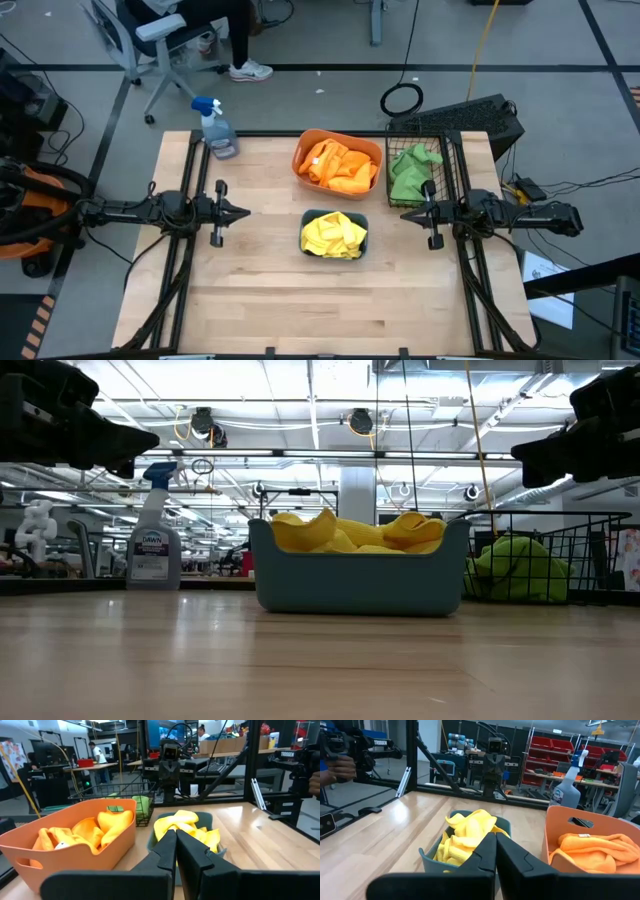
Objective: Sort microfiber towel by color & place in baskets
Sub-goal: Return to Home Position
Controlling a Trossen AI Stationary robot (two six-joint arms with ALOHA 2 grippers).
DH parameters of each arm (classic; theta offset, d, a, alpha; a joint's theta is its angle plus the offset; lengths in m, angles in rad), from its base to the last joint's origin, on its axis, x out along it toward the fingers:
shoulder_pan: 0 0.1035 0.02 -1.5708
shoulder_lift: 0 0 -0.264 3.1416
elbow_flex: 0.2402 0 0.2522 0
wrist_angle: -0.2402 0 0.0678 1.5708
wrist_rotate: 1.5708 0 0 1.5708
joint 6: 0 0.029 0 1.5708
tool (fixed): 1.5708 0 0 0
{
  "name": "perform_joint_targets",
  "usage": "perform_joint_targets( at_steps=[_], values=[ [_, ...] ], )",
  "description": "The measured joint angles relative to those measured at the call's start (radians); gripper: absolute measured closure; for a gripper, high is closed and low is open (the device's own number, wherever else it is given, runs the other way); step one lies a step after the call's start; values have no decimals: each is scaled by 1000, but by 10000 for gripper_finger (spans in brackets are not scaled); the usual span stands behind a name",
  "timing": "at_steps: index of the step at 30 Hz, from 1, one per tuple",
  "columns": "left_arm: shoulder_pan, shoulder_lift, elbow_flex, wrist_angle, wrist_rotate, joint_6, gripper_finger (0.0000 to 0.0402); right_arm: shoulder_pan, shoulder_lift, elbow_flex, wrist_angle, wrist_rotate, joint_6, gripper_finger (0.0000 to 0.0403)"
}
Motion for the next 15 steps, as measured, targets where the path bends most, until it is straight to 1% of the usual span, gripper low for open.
perform_joint_targets(
  at_steps=[9, 15],
  values=[
    [0, 2, 0, -1, 0, -27, 385, 0, -39, 0, 1, 4, -7, 403],
    [0, 6, 0, -1, 0, -22, 385, 0, -36, 0, 0, 7, -35, 403]
  ],
)
